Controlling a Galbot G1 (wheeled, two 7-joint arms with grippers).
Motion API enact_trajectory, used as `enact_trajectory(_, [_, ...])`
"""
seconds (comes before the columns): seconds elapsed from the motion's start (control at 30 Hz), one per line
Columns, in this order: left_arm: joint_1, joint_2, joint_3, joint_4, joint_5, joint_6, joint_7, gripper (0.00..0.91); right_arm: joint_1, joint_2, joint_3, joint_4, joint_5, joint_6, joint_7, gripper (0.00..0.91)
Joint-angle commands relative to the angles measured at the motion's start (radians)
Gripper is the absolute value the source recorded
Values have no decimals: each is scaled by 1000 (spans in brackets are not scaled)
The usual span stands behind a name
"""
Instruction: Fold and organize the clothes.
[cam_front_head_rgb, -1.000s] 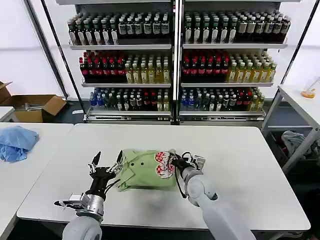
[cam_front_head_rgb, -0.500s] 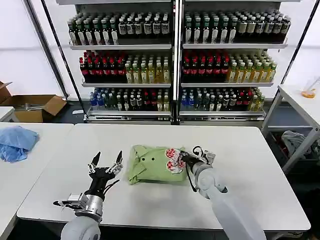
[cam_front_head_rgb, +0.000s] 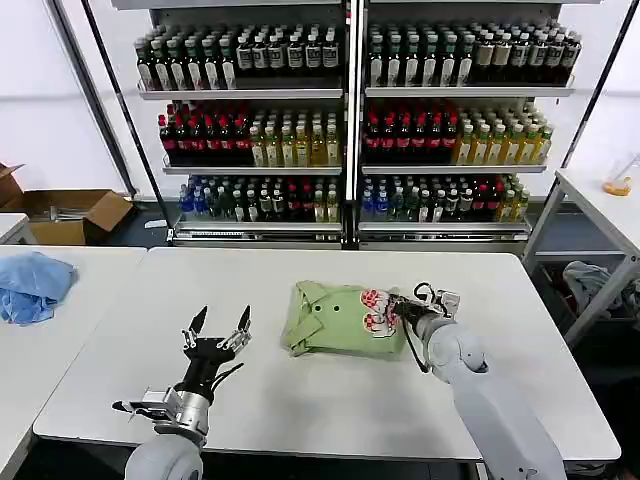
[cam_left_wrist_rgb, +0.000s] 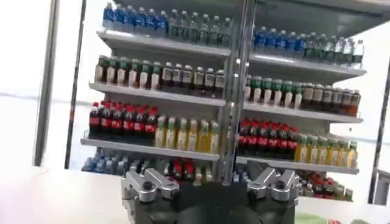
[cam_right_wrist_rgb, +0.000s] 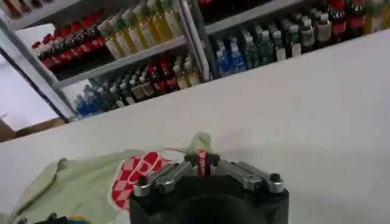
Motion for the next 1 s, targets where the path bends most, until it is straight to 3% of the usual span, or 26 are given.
enact_trajectory(0.03, [3, 6, 9, -6, 39, -3, 2, 907, -103, -61, 14, 123, -495, 381, -89, 907])
enact_trajectory(0.07, [5, 6, 10, -8, 42, -4, 1, 907, -139, -69, 24, 150, -589, 447, -78, 907])
enact_trajectory(0.13, [11, 8, 12, -16, 57, -5, 2, 907, -208, -78, 37, 205, -637, 506, -55, 907])
enact_trajectory(0.23, [22, 11, 11, -28, 67, -4, 2, 907, -380, -91, 110, 325, -642, 524, -27, 907])
enact_trajectory(0.43, [40, 14, 8, -49, 70, -2, 4, 907, -623, -115, 274, 540, -557, 492, -61, 907])
enact_trajectory(0.6, [62, 16, -2, -71, 75, 1, 7, 907, -762, -97, 352, 613, -581, 488, -86, 907])
enact_trajectory(1.0, [118, 21, -25, -105, 94, 3, 15, 907, -832, -50, 353, 655, -610, 488, -93, 907])
